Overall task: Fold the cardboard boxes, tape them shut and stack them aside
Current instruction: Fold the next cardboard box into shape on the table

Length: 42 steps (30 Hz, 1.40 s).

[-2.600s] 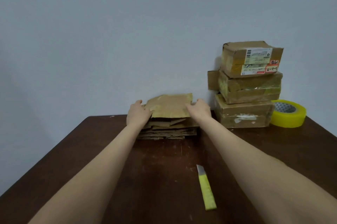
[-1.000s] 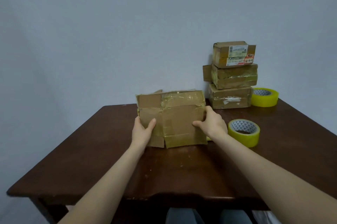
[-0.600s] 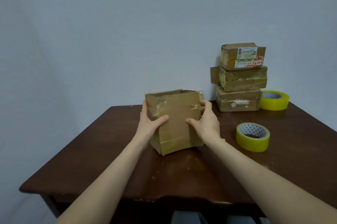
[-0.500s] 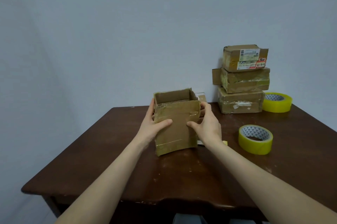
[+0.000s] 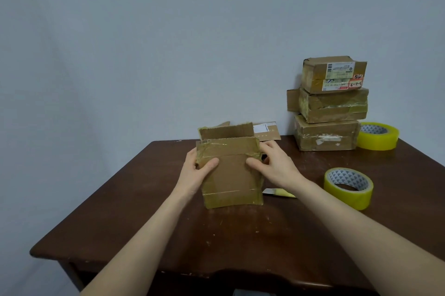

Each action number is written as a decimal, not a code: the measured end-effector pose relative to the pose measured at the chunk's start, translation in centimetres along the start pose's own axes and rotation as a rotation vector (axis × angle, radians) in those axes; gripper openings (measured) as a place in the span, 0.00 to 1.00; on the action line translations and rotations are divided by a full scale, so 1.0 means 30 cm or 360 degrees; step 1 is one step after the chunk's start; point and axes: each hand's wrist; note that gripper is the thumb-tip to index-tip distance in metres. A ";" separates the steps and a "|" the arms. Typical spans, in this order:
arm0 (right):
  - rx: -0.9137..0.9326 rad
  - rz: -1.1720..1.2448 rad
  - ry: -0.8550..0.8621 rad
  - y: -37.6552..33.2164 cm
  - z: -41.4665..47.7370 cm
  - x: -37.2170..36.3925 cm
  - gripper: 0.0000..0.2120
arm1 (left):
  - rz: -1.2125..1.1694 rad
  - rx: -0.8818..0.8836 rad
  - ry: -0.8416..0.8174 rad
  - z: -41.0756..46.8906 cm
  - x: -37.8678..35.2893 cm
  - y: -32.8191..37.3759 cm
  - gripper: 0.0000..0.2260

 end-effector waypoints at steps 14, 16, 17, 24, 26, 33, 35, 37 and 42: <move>0.0008 0.0276 -0.0020 -0.061 0.084 0.026 0.36 | 0.0291 -0.0135 -0.0004 0.061 0.054 0.081 0.23; 0.0038 0.0119 -0.0122 -0.061 0.098 0.014 0.26 | 0.0455 -0.0178 -0.0058 0.064 0.062 0.083 0.13; 0.0038 0.0057 -0.0160 -0.058 0.104 0.009 0.23 | 0.0490 -0.0173 -0.0076 0.067 0.063 0.078 0.12; -0.0066 0.0035 -0.0315 -0.056 0.098 0.018 0.33 | 0.0634 -0.0226 -0.0165 0.065 0.063 0.058 0.16; -0.0064 0.0034 -0.0294 -0.059 0.097 0.015 0.33 | 0.0623 -0.0173 -0.0167 0.065 0.065 0.053 0.19; -0.0067 0.0013 -0.0226 -0.066 0.060 0.020 0.30 | 0.0621 -0.0207 -0.0282 0.056 0.099 0.065 0.19; -0.0051 -0.0049 -0.0212 -0.068 0.046 0.009 0.30 | 0.0624 -0.0224 -0.0324 0.050 0.099 0.059 0.19; -0.0021 -0.0106 -0.0216 -0.076 0.036 -0.003 0.30 | 0.0628 -0.0225 -0.0351 0.050 0.098 0.055 0.18; 0.0158 -0.0552 -0.0232 -0.107 0.036 -0.008 0.31 | 0.1119 -0.0314 -0.0214 0.041 0.091 0.095 0.24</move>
Point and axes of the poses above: each hand's wrist, its own z-axis towards the middle knuckle, its own x-axis out of the back of the hand, y = z × x, and after that the axes turned 11 degrees about z, right-handed
